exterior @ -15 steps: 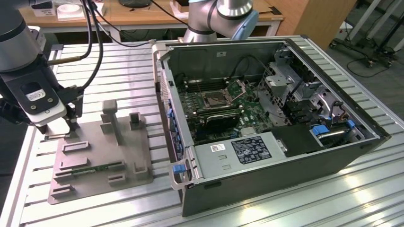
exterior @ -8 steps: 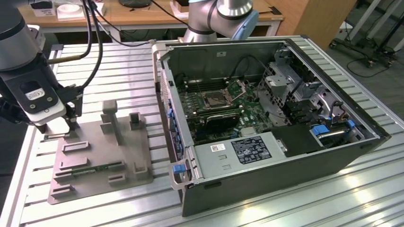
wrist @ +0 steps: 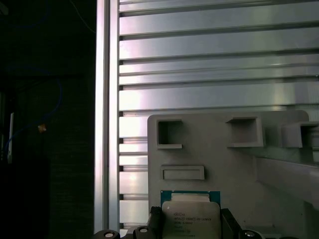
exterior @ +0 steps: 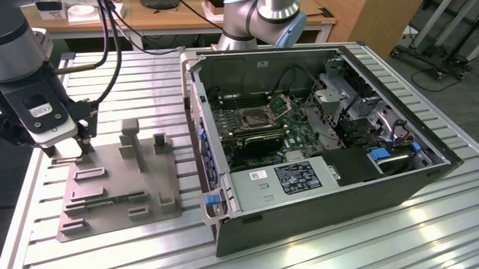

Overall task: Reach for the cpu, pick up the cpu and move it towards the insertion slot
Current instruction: 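Pick up the cpu and move it towards the insertion slot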

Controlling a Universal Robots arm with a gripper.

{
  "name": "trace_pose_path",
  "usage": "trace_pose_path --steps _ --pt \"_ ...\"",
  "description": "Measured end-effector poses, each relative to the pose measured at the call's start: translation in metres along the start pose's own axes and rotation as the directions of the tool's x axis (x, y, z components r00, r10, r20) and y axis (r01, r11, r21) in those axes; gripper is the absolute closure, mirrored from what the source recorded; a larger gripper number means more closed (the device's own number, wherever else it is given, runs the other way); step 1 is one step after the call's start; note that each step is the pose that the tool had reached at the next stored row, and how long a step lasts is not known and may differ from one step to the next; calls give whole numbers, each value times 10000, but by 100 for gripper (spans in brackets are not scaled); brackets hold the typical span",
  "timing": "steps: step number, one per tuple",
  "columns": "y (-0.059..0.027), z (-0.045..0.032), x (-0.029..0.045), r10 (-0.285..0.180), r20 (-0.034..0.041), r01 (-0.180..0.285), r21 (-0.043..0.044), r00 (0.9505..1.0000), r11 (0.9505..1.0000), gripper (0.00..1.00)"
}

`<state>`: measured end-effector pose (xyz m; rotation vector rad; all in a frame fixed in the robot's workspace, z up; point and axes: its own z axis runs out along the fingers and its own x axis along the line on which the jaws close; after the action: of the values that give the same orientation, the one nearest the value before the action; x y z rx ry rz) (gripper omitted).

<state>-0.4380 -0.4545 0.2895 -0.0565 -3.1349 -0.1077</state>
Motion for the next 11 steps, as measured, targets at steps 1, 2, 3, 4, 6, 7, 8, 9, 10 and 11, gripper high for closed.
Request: trace_pose_path --steps 1,2,3,4,6,7,8,9,10,11 --pt "0 -4 0 0 -1 0 1 10000 10000 46" --pt "1 -10 0 0 -2 0 1 10000 10000 46" --pt "1 -16 0 0 -1 0 1 10000 10000 46" --pt "2 -21 0 1 1 -1 -1 10000 10000 46" --pt "2 -35 0 0 0 0 0 10000 10000 46" --pt "3 -44 0 1 0 -1 0 10000 10000 46" --pt "4 -51 0 0 1 0 -1 10000 10000 46" --pt "4 -59 0 1 1 -1 0 10000 10000 46" --pt "5 -68 0 1 1 -1 -1 10000 10000 46" --pt "6 -78 0 1 1 -1 0 10000 10000 46"
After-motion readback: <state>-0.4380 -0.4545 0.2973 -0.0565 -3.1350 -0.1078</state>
